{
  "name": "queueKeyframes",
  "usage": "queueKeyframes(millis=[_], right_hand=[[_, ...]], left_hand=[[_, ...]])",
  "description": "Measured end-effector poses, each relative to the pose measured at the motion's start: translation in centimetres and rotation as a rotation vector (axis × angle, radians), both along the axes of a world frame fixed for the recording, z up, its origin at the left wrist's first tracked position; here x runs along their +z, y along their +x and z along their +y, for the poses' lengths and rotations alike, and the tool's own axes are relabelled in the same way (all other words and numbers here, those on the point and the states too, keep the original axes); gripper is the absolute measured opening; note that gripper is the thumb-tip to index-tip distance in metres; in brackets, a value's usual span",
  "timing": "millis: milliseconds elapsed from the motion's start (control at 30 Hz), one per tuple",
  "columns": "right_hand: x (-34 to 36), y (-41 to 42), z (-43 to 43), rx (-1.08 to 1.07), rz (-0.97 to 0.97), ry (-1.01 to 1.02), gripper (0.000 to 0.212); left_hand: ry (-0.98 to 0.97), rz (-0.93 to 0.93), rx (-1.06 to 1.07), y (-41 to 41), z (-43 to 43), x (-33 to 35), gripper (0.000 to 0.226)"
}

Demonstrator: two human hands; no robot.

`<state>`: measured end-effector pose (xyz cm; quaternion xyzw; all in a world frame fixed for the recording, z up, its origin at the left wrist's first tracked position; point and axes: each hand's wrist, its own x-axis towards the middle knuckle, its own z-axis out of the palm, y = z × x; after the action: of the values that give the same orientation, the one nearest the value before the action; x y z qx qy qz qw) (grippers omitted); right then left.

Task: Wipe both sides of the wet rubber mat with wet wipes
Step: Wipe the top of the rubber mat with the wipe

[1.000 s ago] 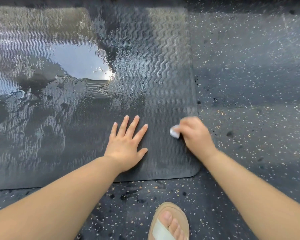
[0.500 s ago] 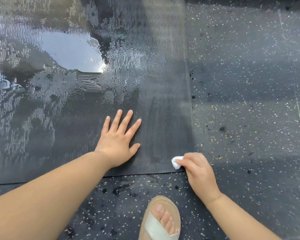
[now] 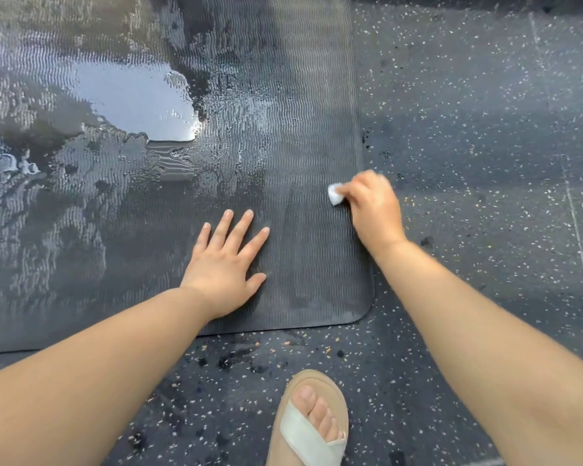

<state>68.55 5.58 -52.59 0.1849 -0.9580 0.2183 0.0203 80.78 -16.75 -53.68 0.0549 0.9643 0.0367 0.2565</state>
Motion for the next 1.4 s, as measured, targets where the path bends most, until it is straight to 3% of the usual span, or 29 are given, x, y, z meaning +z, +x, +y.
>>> queueKeyframes(millis=[233, 300, 467, 667, 867, 1067, 1167, 1267, 1400], right_hand=[[-0.2, 16.9, 4.8, 0.162, -0.151, -0.056, 0.022], [-0.1, 16.4, 4.8, 0.179, -0.15, -0.044, 0.03], [0.6, 8.1, 0.5, 0.25, -0.073, -0.044, 0.018], [0.5, 4.1, -4.3, 0.059, -0.101, -0.064, 0.012], [0.1, 15.2, -0.6, 0.372, -0.181, -0.071, 0.017], [-0.1, 7.4, -1.7, 0.726, 0.002, 0.008, 0.026], [0.1, -0.8, -4.6, 0.561, 0.138, 0.012, 0.017], [-0.1, -7.5, -7.2, 0.214, 0.028, 0.083, 0.015], [-0.9, -5.2, -8.1, 0.037, -0.044, 0.024, 0.014]], left_hand=[[0.001, 0.049, 0.036, 1.2, 0.5, -0.4, 0.069], [-0.005, 0.051, 0.037, 1.2, 0.6, -0.4, 0.068], [0.008, 0.047, 0.032, 1.4, 0.5, -0.2, 0.068], [0.062, 0.094, 0.092, 3.3, 0.0, 0.3, 0.064], [0.155, 0.153, 0.124, 4.1, -0.2, 0.6, 0.062], [0.101, 0.152, 0.105, 3.9, -0.2, 1.2, 0.063], [0.131, 0.191, 0.125, 3.5, -0.3, 1.7, 0.059], [0.159, 0.256, 0.155, 2.1, -0.7, 2.0, 0.05], [0.202, 0.293, 0.26, -0.9, -1.9, 2.1, 0.046]])
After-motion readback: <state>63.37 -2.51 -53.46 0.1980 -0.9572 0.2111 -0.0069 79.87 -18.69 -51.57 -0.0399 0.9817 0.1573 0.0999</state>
